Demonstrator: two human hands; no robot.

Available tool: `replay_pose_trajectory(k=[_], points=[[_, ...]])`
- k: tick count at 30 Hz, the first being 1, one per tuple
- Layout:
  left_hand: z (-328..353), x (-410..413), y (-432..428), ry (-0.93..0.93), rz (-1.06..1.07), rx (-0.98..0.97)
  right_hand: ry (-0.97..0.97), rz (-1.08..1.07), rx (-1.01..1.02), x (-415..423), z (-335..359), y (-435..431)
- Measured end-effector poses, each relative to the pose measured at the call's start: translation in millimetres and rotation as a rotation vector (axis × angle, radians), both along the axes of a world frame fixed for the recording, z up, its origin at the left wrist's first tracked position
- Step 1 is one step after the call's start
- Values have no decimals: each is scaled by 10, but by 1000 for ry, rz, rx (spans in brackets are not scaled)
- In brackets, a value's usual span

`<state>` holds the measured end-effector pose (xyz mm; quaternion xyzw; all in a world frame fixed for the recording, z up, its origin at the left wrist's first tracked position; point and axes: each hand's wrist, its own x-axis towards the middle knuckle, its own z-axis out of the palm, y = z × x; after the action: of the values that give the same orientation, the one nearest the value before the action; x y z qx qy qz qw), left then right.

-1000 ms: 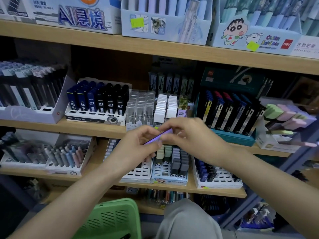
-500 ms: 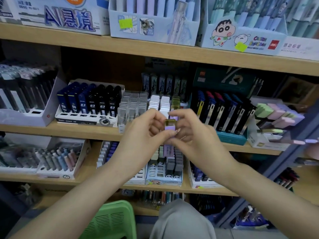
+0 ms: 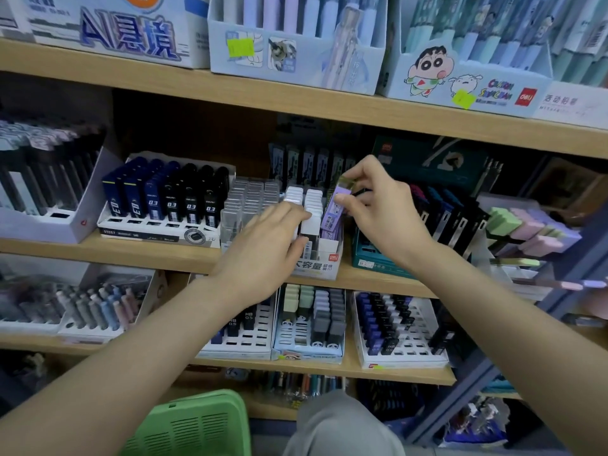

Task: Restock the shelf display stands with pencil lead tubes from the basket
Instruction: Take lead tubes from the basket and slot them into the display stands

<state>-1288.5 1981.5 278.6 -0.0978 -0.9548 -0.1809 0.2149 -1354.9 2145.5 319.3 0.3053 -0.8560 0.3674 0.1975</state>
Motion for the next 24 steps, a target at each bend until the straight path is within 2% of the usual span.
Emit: replay_pose_trajectory(k=[14,20,24], points=[[-117,-42,12,5,-9,-11,34,-43,149,-117,-90,-7],[-115,-67,11,18,-11,-32,167,-37,230,-127,-192,-9],[-117,-70,15,22,-2,-43,341,-15,285,-73,-267,12]])
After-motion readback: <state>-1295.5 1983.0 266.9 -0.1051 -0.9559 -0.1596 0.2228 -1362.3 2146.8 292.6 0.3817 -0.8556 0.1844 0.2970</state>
